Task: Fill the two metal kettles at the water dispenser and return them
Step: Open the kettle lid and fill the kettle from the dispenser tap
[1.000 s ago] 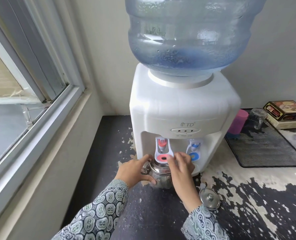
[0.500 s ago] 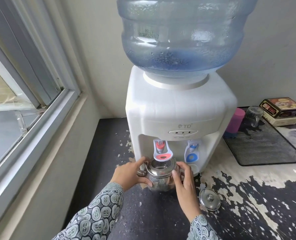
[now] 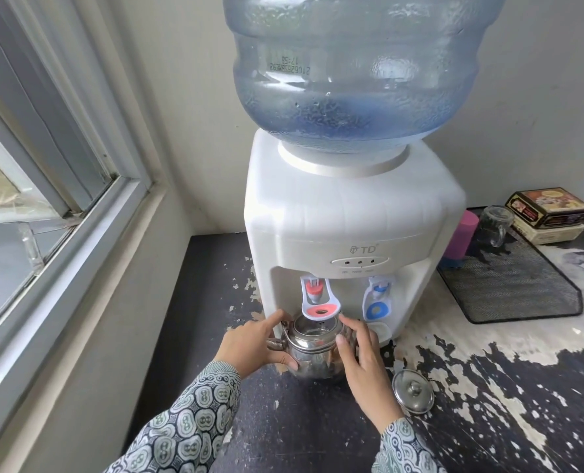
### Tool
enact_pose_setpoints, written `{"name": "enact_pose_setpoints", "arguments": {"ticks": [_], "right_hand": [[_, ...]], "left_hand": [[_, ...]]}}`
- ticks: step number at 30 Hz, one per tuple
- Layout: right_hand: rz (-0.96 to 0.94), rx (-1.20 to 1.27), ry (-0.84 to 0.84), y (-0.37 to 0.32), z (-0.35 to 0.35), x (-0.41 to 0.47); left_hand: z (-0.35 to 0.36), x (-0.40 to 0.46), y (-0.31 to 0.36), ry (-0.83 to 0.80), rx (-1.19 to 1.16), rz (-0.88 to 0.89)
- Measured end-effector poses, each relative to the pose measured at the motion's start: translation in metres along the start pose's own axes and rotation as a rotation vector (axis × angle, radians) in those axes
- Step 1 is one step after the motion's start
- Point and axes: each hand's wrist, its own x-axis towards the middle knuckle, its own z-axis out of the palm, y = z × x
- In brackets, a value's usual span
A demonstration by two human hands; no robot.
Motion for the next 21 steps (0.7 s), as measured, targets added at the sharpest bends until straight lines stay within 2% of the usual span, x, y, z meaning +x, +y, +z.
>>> {"name": "enact_pose_setpoints", "arguments": {"ticks": [9,21], "right_hand": [[0.038,-0.136,-0.023,0.0014,-0.0025,0.0042],[0.069,-0.156,-0.055,-0.0015,-0.0061,0.0061]], "left_hand": [[0.0036,0.0019,-0.0063,0.012,-0.021,0.035],[0.0031,0.0033,-0.0065,0.002,-0.056,0.04]]}}
